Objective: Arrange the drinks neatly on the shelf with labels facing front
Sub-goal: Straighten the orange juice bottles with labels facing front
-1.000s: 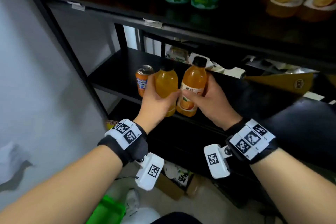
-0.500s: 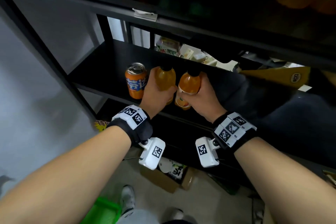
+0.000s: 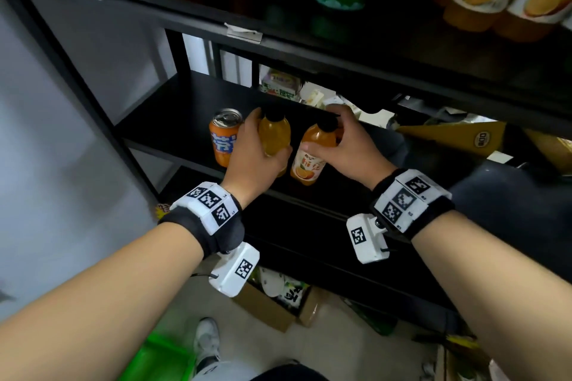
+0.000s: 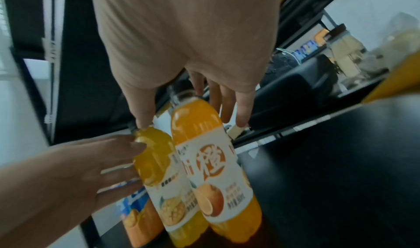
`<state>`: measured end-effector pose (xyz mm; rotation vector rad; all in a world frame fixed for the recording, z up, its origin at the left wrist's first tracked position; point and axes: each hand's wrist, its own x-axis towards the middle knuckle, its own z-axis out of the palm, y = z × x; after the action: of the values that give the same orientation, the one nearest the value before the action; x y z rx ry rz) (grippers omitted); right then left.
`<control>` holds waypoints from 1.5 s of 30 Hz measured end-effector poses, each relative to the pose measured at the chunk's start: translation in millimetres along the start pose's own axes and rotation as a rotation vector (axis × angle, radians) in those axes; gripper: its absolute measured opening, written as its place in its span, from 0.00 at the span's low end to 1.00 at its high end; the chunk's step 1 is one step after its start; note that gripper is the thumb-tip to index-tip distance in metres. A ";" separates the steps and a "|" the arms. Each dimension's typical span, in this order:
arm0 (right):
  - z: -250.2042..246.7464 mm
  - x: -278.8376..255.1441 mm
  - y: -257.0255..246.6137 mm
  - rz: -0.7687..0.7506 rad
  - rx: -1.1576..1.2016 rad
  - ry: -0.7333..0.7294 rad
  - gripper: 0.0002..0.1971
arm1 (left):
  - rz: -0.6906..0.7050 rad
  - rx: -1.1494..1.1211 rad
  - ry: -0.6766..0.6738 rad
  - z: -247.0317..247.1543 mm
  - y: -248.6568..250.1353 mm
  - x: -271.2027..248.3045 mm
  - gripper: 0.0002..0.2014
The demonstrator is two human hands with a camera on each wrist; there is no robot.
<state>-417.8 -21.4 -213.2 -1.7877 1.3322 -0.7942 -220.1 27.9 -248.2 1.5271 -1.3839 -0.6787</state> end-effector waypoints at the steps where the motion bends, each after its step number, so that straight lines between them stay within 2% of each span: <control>1: -4.1 -3.3 -4.1 -0.015 -0.051 0.009 0.45 | 0.032 0.051 0.013 -3.8 6.0 -3.9 0.45; 3: -13.1 -12.2 -12.1 -0.066 -0.183 0.042 0.46 | 0.075 0.139 0.015 -11.8 18.4 -12.1 0.44; 7: -30.6 -34.9 -37.9 -0.211 -0.432 0.045 0.39 | 0.158 0.324 -0.028 -34.2 47.9 -26.9 0.38; 11: -42.9 -56.6 -68.5 -0.284 -0.521 -0.062 0.31 | 0.189 0.487 -0.005 -53.6 88.9 -37.6 0.32; 16: -62.9 -82.0 -107.6 -0.342 -0.502 -0.221 0.22 | 0.332 0.535 0.119 -67.6 134.2 -47.1 0.13; 19: -88.6 -90.5 -131.5 -0.420 -0.424 -0.145 0.13 | 0.437 0.511 0.168 -77.3 162.8 -40.6 0.08; 23: -134.7 -93.0 -155.0 -0.480 -0.323 0.054 0.08 | 0.506 0.431 0.135 -74.2 203.4 -23.2 0.09; 28: -190.6 -84.9 -164.0 -0.381 -0.405 0.247 0.09 | 0.518 0.498 0.019 -42.6 240.0 -0.8 0.13; 33: -229.5 -74.6 -163.9 -0.262 -0.485 0.344 0.12 | 0.482 0.548 -0.129 -6.9 263.5 17.6 0.17; 38: -244.1 -68.6 -161.5 -0.209 -0.493 0.361 0.13 | 0.556 0.556 -0.135 13.6 282.5 32.6 0.17; 40: -246.9 -63.7 -164.1 -0.191 -0.492 0.377 0.17 | 0.573 0.561 -0.142 14.9 290.6 40.0 0.16; 43: -248.8 -51.7 -174.9 -0.189 -0.489 0.431 0.27 | 0.544 0.568 -0.192 14.9 292.3 50.4 0.18; 45: -248.0 -40.2 -185.0 -0.212 -0.465 0.502 0.28 | 0.506 0.549 -0.226 15.0 286.4 54.9 0.20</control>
<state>-542.4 -1.7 72.3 -2.2101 1.7801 -1.1791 -348.7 -8.1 11.5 1.4301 -2.1557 -0.1565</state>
